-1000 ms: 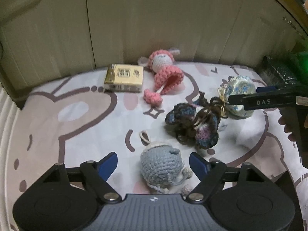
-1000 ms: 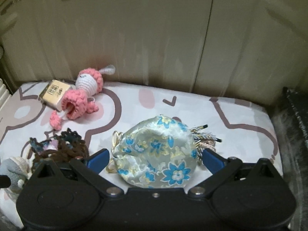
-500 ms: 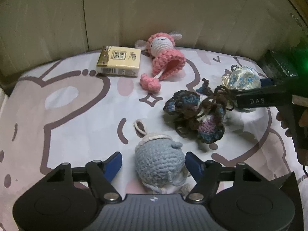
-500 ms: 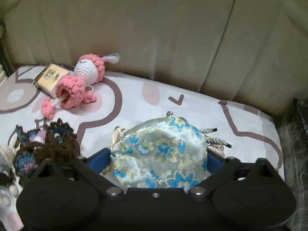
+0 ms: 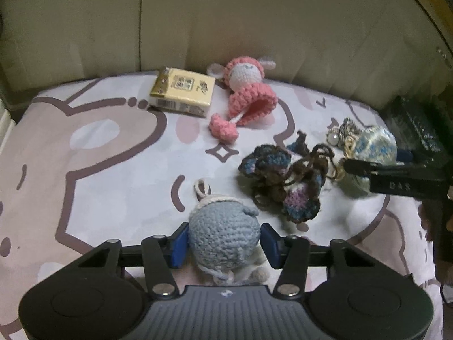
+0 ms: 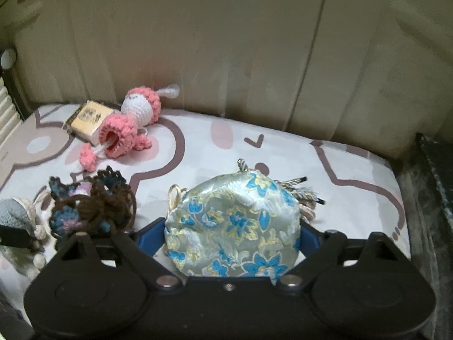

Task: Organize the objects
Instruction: 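Grasp and lift the floral pouch with the right tool while the left tool grasps the grey mouse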

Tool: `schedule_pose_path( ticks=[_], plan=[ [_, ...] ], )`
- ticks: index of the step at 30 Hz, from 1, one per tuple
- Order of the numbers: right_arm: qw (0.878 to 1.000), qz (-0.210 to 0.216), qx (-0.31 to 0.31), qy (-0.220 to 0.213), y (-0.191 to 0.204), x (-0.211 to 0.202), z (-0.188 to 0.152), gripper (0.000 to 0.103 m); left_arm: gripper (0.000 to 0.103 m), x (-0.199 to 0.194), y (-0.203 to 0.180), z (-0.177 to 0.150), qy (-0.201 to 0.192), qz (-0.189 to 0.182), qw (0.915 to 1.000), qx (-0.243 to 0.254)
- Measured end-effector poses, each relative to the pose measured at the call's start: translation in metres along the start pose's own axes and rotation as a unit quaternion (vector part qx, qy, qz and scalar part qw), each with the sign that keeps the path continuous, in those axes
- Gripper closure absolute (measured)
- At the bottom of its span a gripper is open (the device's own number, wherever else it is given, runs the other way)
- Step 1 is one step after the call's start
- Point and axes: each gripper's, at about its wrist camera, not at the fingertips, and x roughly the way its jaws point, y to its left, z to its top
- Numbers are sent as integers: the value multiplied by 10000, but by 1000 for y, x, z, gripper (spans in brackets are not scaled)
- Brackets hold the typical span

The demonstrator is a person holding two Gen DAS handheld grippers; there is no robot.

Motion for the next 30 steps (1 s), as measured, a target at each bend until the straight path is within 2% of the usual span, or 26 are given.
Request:
schedule_pose_path(
  ticks=[14, 30],
  plan=[
    [9965, 186, 810, 127, -4, -73, 10, 10, 50, -62, -14, 5, -542, -53, 9985, -14],
    [9886, 307, 1476, 39, -5, -152, 5, 10, 49, -128, -30, -10, -1123, -130, 9935, 150]
  ],
)
